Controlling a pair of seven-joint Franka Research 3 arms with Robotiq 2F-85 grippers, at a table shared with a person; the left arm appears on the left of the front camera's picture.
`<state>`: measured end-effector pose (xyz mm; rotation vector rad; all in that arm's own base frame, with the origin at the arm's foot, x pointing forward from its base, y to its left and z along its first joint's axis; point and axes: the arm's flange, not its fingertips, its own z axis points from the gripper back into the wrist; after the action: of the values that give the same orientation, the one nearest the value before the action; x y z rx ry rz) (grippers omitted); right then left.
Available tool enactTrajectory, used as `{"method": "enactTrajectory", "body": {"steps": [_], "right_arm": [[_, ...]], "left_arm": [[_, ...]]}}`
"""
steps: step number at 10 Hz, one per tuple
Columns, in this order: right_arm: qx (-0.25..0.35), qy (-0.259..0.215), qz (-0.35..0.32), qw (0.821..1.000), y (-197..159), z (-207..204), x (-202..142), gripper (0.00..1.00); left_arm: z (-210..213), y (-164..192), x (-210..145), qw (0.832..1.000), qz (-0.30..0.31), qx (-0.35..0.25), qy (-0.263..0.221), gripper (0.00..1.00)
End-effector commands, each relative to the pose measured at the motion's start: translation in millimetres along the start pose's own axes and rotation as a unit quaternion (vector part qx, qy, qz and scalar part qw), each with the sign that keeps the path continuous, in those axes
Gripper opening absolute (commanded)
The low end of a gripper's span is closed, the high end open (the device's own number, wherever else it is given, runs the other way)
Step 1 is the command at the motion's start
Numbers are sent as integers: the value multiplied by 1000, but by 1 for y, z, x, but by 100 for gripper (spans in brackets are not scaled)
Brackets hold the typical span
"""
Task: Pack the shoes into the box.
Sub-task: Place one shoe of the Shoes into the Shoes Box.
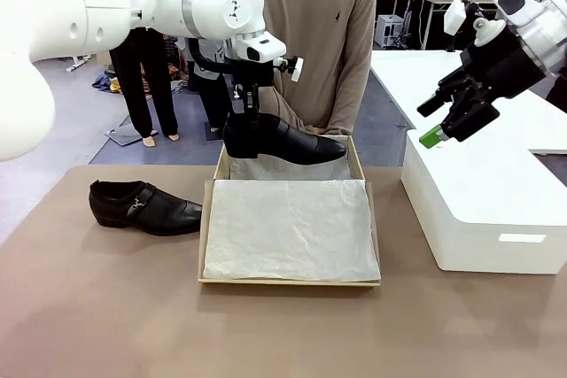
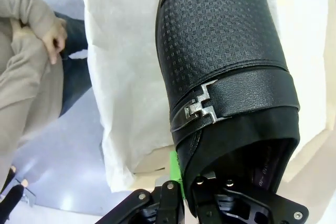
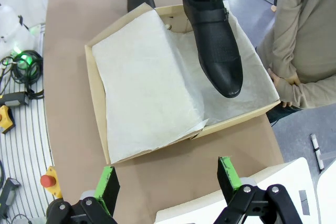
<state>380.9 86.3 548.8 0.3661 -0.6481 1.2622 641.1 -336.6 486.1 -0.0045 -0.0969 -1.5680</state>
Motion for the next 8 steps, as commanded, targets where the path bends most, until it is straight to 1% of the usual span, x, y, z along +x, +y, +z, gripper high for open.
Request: {"method": "enactTrajectory", "body": {"steps": [1, 4, 6, 8], "right_arm": [[5, -14, 11, 1000, -2, 0, 0, 100], [5, -14, 11, 1000, -2, 0, 0, 100], [5, -14, 11, 1000, -2, 0, 0, 100], [5, -14, 11, 1000, -2, 0, 0, 100]], "left_arm": [[-3, 4, 5, 1000, 22, 19, 6, 0], [-20, 3, 8, 999, 48, 6, -1, 0], [-28, 4, 10, 998, 61, 12, 12, 0], [-38, 7, 8, 998, 66, 7, 12, 0]]}}
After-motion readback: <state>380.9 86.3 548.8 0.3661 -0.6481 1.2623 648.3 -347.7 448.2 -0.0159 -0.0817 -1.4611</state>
